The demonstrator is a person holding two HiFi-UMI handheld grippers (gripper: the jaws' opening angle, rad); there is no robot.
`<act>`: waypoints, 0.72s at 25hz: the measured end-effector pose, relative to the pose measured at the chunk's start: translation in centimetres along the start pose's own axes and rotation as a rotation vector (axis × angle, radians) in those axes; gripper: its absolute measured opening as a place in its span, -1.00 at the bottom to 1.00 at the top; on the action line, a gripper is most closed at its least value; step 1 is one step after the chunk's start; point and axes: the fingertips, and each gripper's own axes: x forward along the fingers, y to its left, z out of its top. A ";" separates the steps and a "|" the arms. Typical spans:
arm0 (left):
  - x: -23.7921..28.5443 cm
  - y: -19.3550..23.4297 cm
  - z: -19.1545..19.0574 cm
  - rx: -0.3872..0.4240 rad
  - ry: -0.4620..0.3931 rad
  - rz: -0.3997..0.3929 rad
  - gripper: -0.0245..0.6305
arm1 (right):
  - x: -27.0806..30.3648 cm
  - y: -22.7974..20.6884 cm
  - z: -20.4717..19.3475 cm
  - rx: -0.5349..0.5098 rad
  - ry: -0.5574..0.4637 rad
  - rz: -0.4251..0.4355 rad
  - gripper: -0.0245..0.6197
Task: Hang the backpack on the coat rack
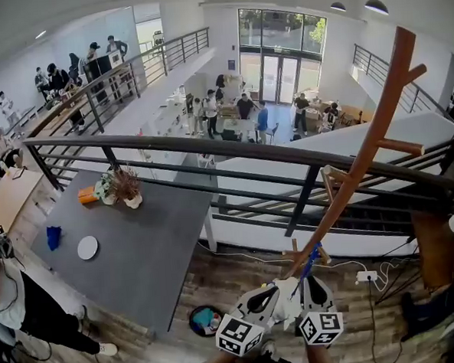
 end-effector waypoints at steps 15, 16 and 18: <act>-4.7 -2.8 -0.6 0.017 -0.011 -0.100 -0.91 | -7.1 4.4 0.7 0.036 -0.061 -0.032 -0.89; -4.8 -3.0 -0.6 0.022 -0.010 -0.102 -0.91 | -7.5 4.5 0.8 0.039 -0.065 -0.032 -0.89; -4.9 -3.5 -0.6 0.029 -0.014 -0.103 -0.91 | -8.0 4.5 1.1 0.034 -0.078 -0.031 -0.89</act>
